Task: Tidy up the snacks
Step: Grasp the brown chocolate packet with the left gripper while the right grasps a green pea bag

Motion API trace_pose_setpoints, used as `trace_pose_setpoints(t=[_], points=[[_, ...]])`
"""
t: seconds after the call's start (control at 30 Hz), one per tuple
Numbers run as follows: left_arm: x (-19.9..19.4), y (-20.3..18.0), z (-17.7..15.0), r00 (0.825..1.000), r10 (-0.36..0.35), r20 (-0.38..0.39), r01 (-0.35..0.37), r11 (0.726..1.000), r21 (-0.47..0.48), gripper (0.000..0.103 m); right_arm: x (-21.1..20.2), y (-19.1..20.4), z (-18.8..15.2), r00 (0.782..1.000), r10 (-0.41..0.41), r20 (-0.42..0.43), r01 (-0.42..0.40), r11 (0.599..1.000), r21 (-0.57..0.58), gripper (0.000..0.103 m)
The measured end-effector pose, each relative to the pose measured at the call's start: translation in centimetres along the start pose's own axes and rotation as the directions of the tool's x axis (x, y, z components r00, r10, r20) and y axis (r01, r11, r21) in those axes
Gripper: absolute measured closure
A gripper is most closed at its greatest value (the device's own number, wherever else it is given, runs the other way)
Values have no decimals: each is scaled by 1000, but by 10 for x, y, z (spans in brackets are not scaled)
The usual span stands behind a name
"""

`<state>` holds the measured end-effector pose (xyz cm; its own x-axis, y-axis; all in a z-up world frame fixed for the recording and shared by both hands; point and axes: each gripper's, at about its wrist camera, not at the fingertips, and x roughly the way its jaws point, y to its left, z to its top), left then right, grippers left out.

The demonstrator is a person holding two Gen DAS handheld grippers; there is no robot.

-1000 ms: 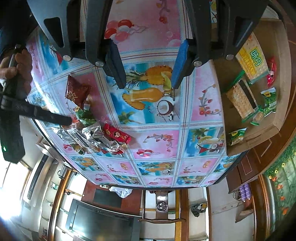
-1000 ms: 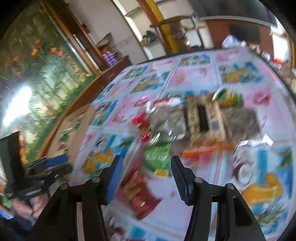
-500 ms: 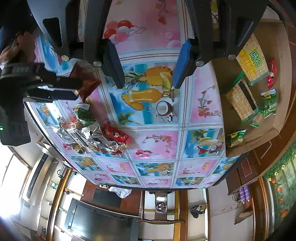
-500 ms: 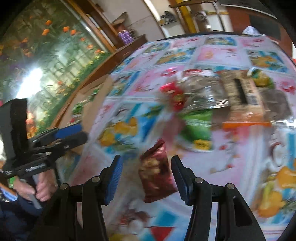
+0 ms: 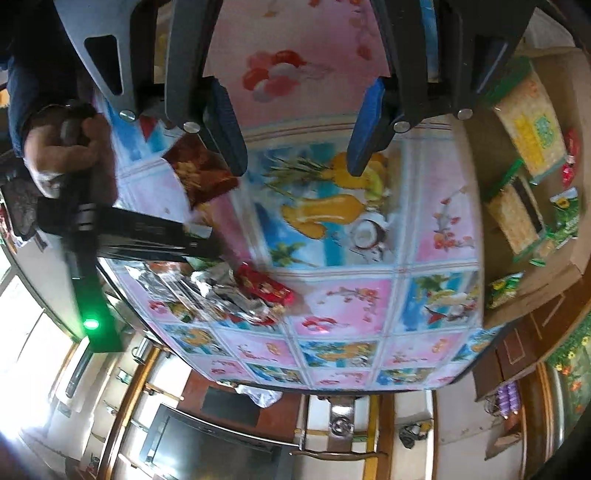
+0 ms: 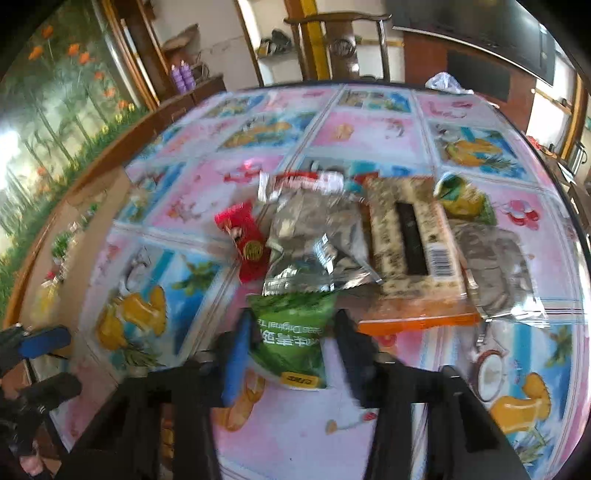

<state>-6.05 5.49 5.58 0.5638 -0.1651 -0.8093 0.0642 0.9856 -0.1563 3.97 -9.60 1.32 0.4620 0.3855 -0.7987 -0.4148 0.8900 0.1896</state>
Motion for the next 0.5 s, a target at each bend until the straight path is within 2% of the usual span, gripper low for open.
trace_pose_setpoints(t=[0.13,0.2,0.33,0.4,0.5], points=[[4,-15,0,999,-42,-21,42,999,-5,43,-5,-1,-3,999,-26,24,26,999,-29,67],[9,-23,1,997,-77,-33,76,997,-28,35,-11,-8,-4,999,-8,36,8,1000,-6,67],[25,-44,3,987,-134,-86,128,989,-69,34,-21,-24,-5,998,29,62,-33,998,57,67],[35,-58,3,985,-130,-112,124,990,-61,34,-24,-28,-5,997,45,65,-50,996,75,67],[51,-78,4,989,-77,-127,74,997,-28,34,-32,-33,-6,994,63,87,-71,993,93,67]])
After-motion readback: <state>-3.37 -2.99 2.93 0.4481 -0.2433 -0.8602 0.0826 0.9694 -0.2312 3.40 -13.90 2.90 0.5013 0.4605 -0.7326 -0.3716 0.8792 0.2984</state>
